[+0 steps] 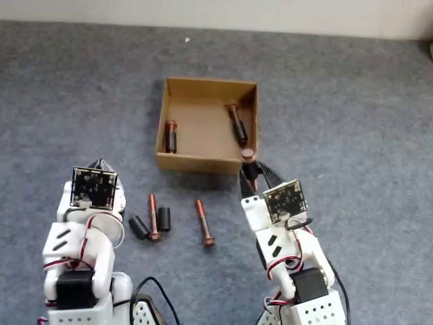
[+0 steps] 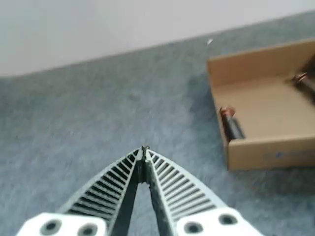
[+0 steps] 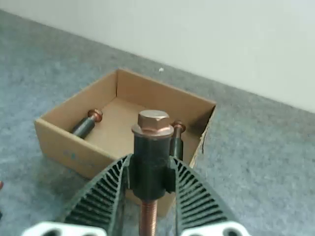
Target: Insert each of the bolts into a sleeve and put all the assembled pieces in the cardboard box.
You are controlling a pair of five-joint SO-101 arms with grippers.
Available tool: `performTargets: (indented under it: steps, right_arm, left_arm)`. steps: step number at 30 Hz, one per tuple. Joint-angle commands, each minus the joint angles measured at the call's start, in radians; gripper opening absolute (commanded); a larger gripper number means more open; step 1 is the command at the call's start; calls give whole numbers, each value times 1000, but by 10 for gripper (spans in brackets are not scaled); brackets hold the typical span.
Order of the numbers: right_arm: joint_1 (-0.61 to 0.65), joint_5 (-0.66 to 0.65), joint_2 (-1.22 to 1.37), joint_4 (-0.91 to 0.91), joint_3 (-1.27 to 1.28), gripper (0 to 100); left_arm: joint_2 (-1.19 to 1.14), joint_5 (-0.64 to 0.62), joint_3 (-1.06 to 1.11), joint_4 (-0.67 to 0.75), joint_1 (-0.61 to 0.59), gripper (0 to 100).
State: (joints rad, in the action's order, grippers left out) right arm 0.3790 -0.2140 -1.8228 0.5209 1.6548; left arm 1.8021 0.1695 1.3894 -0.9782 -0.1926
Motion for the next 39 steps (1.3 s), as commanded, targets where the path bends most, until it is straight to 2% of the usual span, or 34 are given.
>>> performTargets:
  steps: [1, 4, 8, 18, 26, 31, 34, 39]
  right_arm:
    - [2, -46, -13, 62, -102, 10]
    - [45, -57, 19, 120, -186, 10]
    - [107, -55, 220, 130, -312, 10]
    - [116, -55, 1033, -262, -700, 10]
    - [74, -54, 1575, -291, -1050, 10]
    - [48, -49, 1768, -289, -1165, 10]
    - [22, 28, 1830, -288, -1207, 15]
    - [13, 58, 1868, -288, -1207, 137]
  left_arm:
    - [27, 15, 85, 21, -64, 21]
    - [19, 15, 151, 89, -94, 21]
    - [19, 15, 211, 141, -104, 21]
    - [19, 15, 220, 144, -102, 21]
    - [19, 12, 214, 144, -147, 21]
    - [19, -54, 211, 147, -199, 21]
    - [19, -54, 220, 178, -205, 21]
    - [19, -54, 220, 180, -203, 21]
